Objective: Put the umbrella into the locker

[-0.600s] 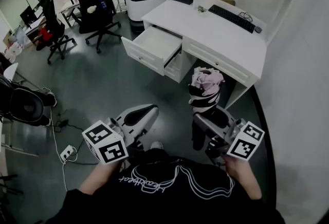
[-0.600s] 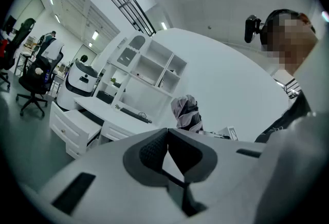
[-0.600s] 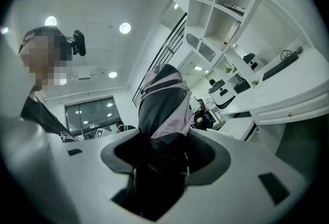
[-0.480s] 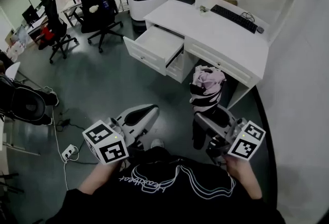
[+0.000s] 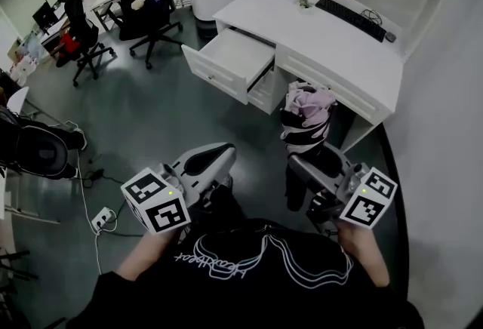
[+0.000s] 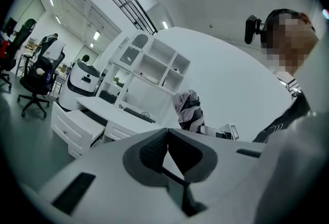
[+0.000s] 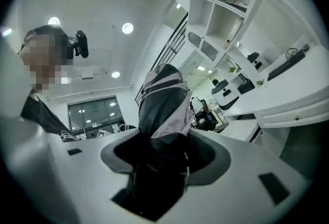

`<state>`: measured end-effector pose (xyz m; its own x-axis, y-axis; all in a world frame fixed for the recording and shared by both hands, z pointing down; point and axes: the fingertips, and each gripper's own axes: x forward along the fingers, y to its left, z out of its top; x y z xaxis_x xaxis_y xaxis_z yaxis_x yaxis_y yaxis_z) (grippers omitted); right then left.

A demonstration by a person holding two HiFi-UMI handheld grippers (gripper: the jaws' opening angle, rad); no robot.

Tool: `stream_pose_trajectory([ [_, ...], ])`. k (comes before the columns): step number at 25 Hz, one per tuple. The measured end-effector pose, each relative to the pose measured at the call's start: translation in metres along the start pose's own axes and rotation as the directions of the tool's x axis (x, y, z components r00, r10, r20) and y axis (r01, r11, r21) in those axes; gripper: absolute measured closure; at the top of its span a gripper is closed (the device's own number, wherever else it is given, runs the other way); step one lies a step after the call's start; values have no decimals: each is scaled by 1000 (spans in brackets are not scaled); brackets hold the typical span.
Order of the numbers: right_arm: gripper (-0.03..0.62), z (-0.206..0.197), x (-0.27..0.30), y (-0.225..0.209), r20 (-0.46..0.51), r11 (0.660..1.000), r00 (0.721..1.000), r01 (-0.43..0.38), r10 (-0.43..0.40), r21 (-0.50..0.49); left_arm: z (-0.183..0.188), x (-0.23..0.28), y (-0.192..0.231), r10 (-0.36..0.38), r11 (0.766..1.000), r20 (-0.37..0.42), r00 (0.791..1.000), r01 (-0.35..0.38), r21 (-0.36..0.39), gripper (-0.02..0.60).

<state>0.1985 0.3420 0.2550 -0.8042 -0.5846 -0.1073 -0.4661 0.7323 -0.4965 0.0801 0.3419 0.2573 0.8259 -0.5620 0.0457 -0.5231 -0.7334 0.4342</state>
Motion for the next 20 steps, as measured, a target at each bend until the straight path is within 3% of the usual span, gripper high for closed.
stream_pose_trajectory([
  [9, 344, 0, 41, -44, -16, 1000, 1000, 20, -19, 13, 6, 19, 54, 3, 1000, -1, 1000, -3, -16, 575],
  [20, 344, 16, 135, -118, -61, 994, 994, 92, -88, 57, 44, 59, 173, -3, 995, -55, 998, -3, -104, 575],
])
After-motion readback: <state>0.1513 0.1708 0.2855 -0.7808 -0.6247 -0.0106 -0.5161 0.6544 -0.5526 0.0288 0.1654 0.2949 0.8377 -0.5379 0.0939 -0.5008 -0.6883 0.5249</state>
